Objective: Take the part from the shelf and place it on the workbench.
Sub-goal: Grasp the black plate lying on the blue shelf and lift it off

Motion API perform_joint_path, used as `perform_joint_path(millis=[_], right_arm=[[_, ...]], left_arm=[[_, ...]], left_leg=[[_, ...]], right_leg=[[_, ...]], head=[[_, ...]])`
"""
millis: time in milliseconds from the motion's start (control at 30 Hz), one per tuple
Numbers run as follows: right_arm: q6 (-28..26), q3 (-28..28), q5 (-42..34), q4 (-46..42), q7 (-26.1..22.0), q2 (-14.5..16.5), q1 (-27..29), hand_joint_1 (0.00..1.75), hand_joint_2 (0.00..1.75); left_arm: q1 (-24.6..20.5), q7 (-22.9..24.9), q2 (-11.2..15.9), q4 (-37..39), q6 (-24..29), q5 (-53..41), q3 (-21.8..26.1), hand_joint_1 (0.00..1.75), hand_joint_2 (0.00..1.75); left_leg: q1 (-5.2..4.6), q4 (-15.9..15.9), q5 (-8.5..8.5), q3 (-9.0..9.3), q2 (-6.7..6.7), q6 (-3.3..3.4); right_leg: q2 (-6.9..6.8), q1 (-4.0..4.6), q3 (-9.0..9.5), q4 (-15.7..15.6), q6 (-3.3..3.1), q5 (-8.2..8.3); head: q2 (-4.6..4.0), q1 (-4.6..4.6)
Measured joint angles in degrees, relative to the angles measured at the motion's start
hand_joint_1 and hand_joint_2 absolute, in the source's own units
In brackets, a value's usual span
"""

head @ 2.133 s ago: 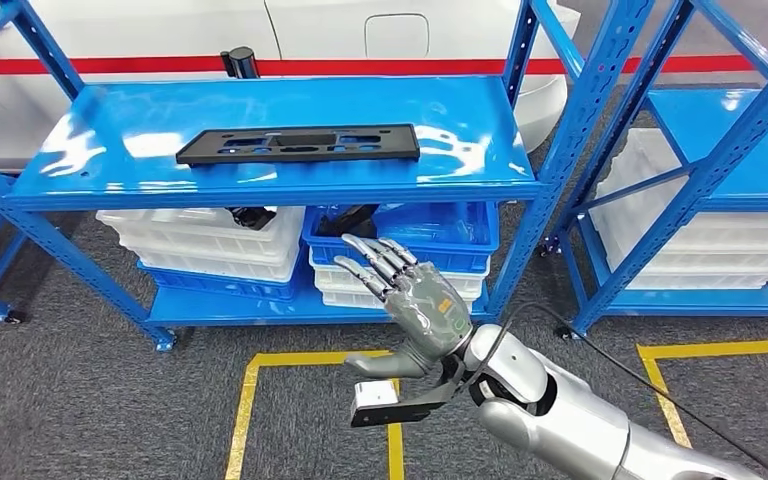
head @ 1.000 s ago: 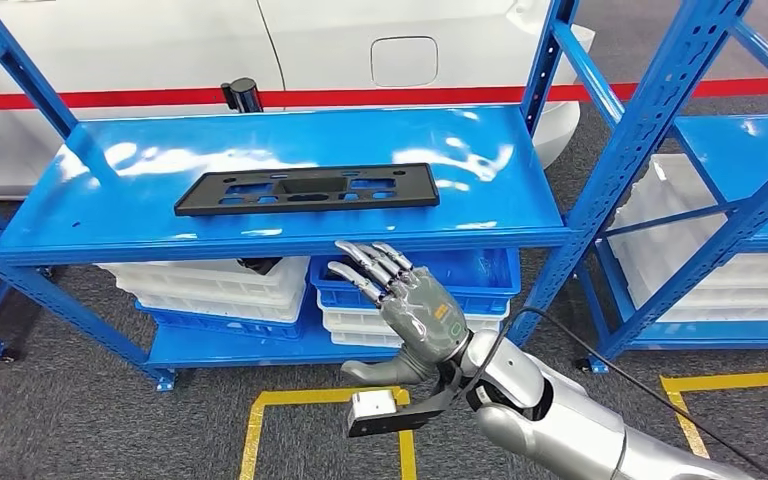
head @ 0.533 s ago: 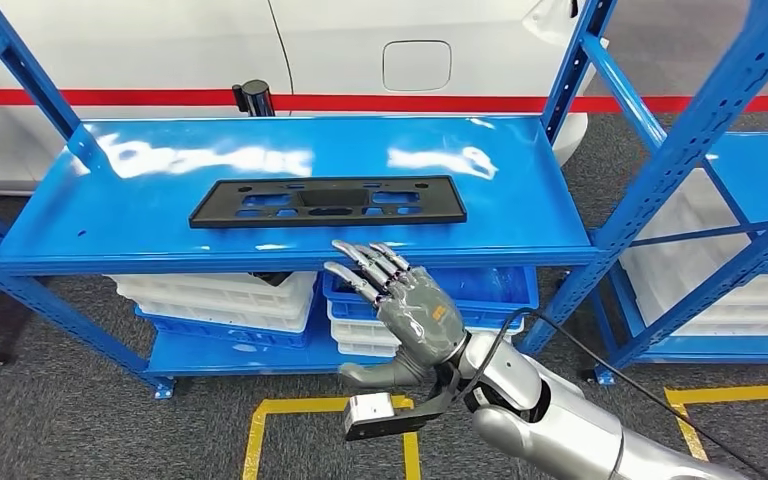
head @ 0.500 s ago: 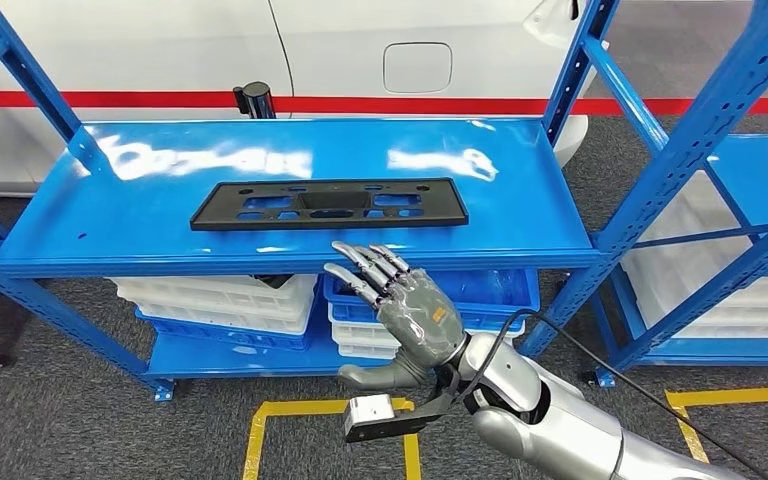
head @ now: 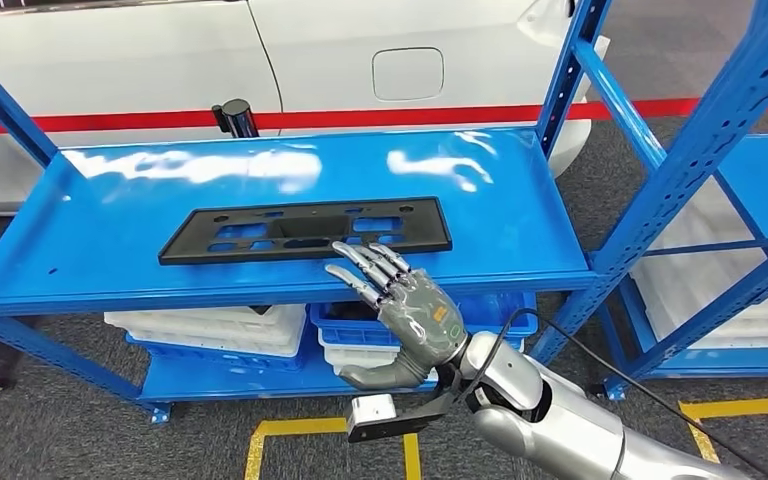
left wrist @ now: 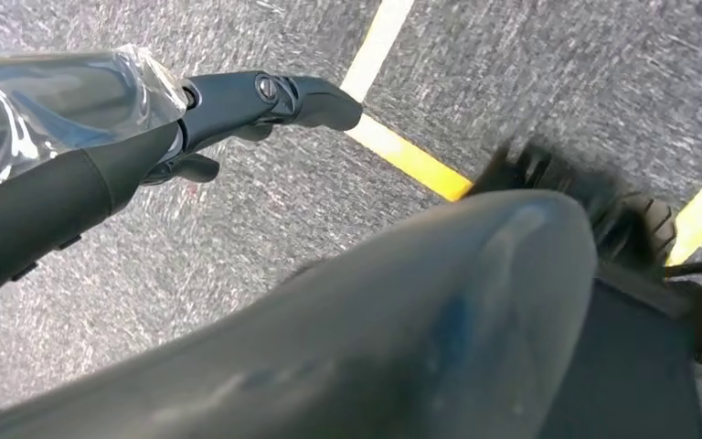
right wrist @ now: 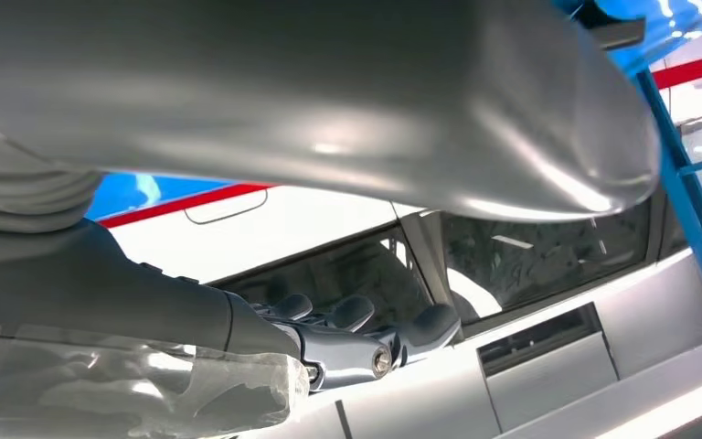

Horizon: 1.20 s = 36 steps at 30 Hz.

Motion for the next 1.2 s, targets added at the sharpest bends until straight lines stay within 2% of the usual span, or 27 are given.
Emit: perform_joint_path(millis=[33,67,100,133,200,233,267,333,400,433,467,533,567,600,633,700,733,767,833,900,933,967,1033,1067,1100,1133,1200], right_arm=[[0.0,0.0,0.0,0.0,0.0,0.0,0.0,0.0,0.0],[0.0,0.0,0.0,0.0,0.0,0.0,0.1,0.0,0.0],[0.0,0.0,0.0,0.0,0.0,0.0,0.1,0.0,0.0],[0.0,0.0,0.0,0.0,0.0,0.0,0.1,0.0,0.0],[0.1,0.1,0.0,-0.1,0.0,0.0,0.1,0.0,0.0],[0.2,0.1,0.0,-0.1,0.0,0.0,0.1,0.0,0.0],[0.2,0.1,0.0,-0.1,0.0,0.0,0.1,0.0,0.0],[0.3,0.1,0.1,-0.2,0.1,0.0,0.2,0.0,0.0],[0.3,0.0,0.1,-0.3,0.1,0.0,0.1,0.0,0.0],[0.3,0.0,0.1,-0.4,0.1,0.0,0.0,0.0,0.0],[0.3,0.0,0.1,-0.4,0.1,0.0,0.0,0.0,0.0],[0.3,0.0,0.1,-0.4,0.1,0.0,0.1,0.0,0.0],[0.4,0.0,0.1,-0.4,0.1,-0.1,0.2,0.0,0.0],[0.4,0.0,0.1,-0.4,0.1,-0.1,0.2,0.0,0.0],[0.5,0.0,0.2,-0.4,0.1,-0.1,0.2,0.0,0.0],[0.6,0.0,0.3,-0.4,0.1,-0.1,0.2,0.0,0.0],[0.7,0.0,0.4,-0.3,0.1,-0.1,0.2,0.0,0.0],[0.7,0.1,0.5,-0.3,0.1,-0.1,0.2,0.0,0.0],[0.9,0.1,0.6,-0.3,0.1,-0.1,0.1,0.0,0.0],[1.1,0.1,0.7,-0.4,0.0,-0.1,-0.1,0.0,0.0],[1.3,0.1,0.7,-0.4,0.0,-0.1,-0.3,0.0,0.0],[1.5,0.2,0.7,-0.4,0.0,-0.1,-0.4,0.0,0.0],[2.0,0.3,0.7,-0.4,-0.1,0.0,-0.6,0.0,0.0],[2.2,0.5,0.7,-0.4,-0.1,0.0,-0.5,0.0,0.0],[2.3,0.6,0.7,-0.4,-0.1,0.0,-0.5,0.0,0.0],[2.3,0.7,0.7,-0.4,-0.1,0.0,-0.5,0.0,0.0],[2.4,0.7,0.7,-0.4,-0.2,0.0,-0.6,0.0,0.0]], left_arm=[[0.1,0.0,0.0,0.0,0.0,0.0,0.0,0.0,0.0],[0.2,0.0,0.0,0.0,0.0,0.0,-0.1,0.0,0.0],[0.4,0.0,0.0,0.0,0.0,0.0,-0.1,0.0,0.0],[0.4,0.0,0.0,0.0,0.0,0.0,-0.1,0.0,0.0],[0.4,0.0,0.1,0.0,0.0,0.0,-0.2,0.0,0.0],[0.4,0.0,0.1,0.1,0.0,0.0,-0.2,0.0,0.0],[0.4,0.0,0.2,0.1,0.0,0.0,-0.2,0.0,0.0],[0.3,0.0,0.2,0.2,0.0,0.0,-0.2,0.0,0.0],[0.3,0.0,0.2,0.2,0.1,-0.1,-0.2,0.0,0.0],[0.2,0.0,0.2,0.2,0.1,-0.1,-0.2,0.0,0.0],[0.1,0.0,0.2,0.2,0.1,-0.1,-0.2,0.0,0.0],[0.1,0.0,0.1,0.2,0.0,-0.1,-0.2,0.0,0.0],[0.1,0.0,0.0,0.2,0.0,-0.1,-0.3,0.0,0.0],[0.2,0.0,0.0,0.2,-0.1,-0.1,-0.3,0.0,0.0],[0.3,0.0,0.0,0.2,-0.1,-0.1,-0.3,0.0,0.0],[0.3,0.0,0.0,0.2,-0.1,-0.1,-0.3,0.0,0.0],[0.2,0.0,0.0,0.2,-0.1,-0.1,-0.3,0.0,0.0],[0.2,0.0,0.0,0.2,-0.1,-0.1,-0.3,0.0,0.0],[0.1,0.0,0.0,0.2,-0.1,-0.1,-0.3,0.0,0.0],[0.0,-0.4,0.0,0.2,-0.1,-0.2,-0.3,0.0,0.0],[-0.1,-0.6,0.0,0.2,-0.1,-0.3,-0.3,0.0,0.0],[-0.2,-0.8,0.0,0.2,-0.2,-0.3,-0.3,0.0,0.0],[-0.2,-0.9,0.0,0.2,-0.2,-0.4,-0.3,0.0,0.0],[-0.2,-0.9,0.0,0.2,-0.2,-0.4,-0.3,0.0,0.0],[0.0,-0.9,0.0,0.2,-0.3,-0.4,-0.3,0.0,0.0],[0.0,-0.9,-0.1,0.2,-0.3,-0.4,-0.3,0.0,0.0],[0.0,-0.9,-0.1,0.2,-0.3,-0.4,-0.3,0.0,0.0]], left_leg=[[0.03,3.3,-1.12,-2.45,0.0,-0.17],[0.03,4.9,-1.47,-4.22,0.01,-0.21],[0.01,4.5,-0.61,-5.01,0.01,-0.12],[-0.04,2.1,1.47,-4.79,0.01,0.12],[-0.4,-5.8,7.05,-2.73,0.1,1.04],[-0.69,-8.9,8.62,-1.85,0.15,1.42],[-0.95,-10.8,9.48,-1.27,0.21,1.77],[-1.12,-11.9,9.31,-0.58,0.26,2.16],[-0.79,-12.6,9.43,0.62,0.27,2.57],[-0.59,-12.8,9.31,1.24,0.26,2.77],[-0.47,-13.0,9.12,1.74,0.27,2.94],[-0.29,-13.1,8.43,2.44,0.25,3.12],[-0.18,-13.1,8.02,2.85,0.22,3.07],[-0.02,-13.1,7.57,3.37,0.17,2.93],[0.16,-13.1,7.06,4.03,0.09,2.71],[0.49,-13.0,5.94,5.44,-0.07,2.06],[0.56,-13.0,5.41,5.96,-0.14,1.65],[0.58,-13.1,4.94,6.23,-0.18,1.2],[0.53,-13.0,4.46,6.67,-0.17,0.41],[0.61,-12.2,4.05,6.66,-0.07,-0.08],[0.66,-10.4,3.54,5.79,-0.01,-0.24],[0.71,-7.3,2.57,4.01,0.04,-0.43],[0.7,1.1,-0.33,-1.39,0.1,-0.74],[0.68,4.3,-1.36,-3.84,0.11,-0.79],[0.63,5.4,-1.28,-5.39,0.11,-0.71],[0.54,4.2,0.17,-5.75,0.11,-0.5],[0.12,-3.5,5.83,-3.83,0.11,0.38]], right_leg=[[0.05,0.03,0.31,0.0,-0.04,-0.36],[0.13,0.05,0.72,0.0,-0.03,-0.76],[0.2,0.09,1.26,0.0,-0.01,-1.19],[0.26,0.14,1.9,0.0,0.04,-1.65],[0.26,0.2,3.14,-0.1,0.27,-2.55],[0.28,0.18,3.49,-0.2,0.47,-2.9],[0.29,0.13,3.68,-0.3,0.75,-3.16],[0.36,0.15,3.99,-0.4,1.46,-3.21],[0.29,0.18,4.11,0.8,2.15,-3.68],[0.26,0.15,3.28,2.7,2.41,-4.52],[0.23,0.08,1.65,5.7,2.65,-5.71],[0.22,-0.09,-3.12,13.2,3.07,-8.4],[0.21,-0.23,-5.06,15.5,3.3,-8.97],[0.2,-0.39,-6.11,15.8,3.52,-8.42],[0.17,-0.6,-6.01,13.8,3.75,-6.52],[0.07,-1.07,-3.62,5.9,4.22,-0.97],[-0.02,-1.16,-2.49,2.6,4.14,0.32],[-0.07,-1.06,-1.8,0.7,3.86,1.07],[-0.15,-0.78,-1.51,0.1,2.75,0.73],[-0.15,-0.91,-1.03,0.0,1.94,1.2],[-0.15,-0.98,-0.76,-0.1,1.66,1.11],[-0.14,-1.04,-0.55,-0.1,1.4,0.96],[-0.09,-0.88,-0.33,-0.1,0.98,0.51],[-0.02,-0.76,-0.17,-0.1,0.86,0.27],[0.07,-0.63,0.1,-0.1,0.79,-0.01],[0.15,-0.52,0.49,-0.1,0.76,-0.29],[0.24,-0.37,1.47,-0.2,0.81,-0.9]], head=[[0.0,0.01],[0.0,0.01],[0.0,0.01],[0.0,0.01],[0.0,0.02],[0.0,0.03],[0.0,0.03],[0.0,0.02],[0.0,0.05],[0.0,0.09],[0.0,0.1],[0.0,0.12],[0.0,0.12],[0.0,0.13],[0.0,0.13],[0.0,0.14],[0.0,0.12],[0.0,0.1],[0.0,0.04],[0.0,0.02],[0.0,-0.01],[0.0,-0.05],[0.0,-0.1],[0.0,-0.09],[0.0,-0.09],[0.0,-0.1],[0.0,-0.1]])
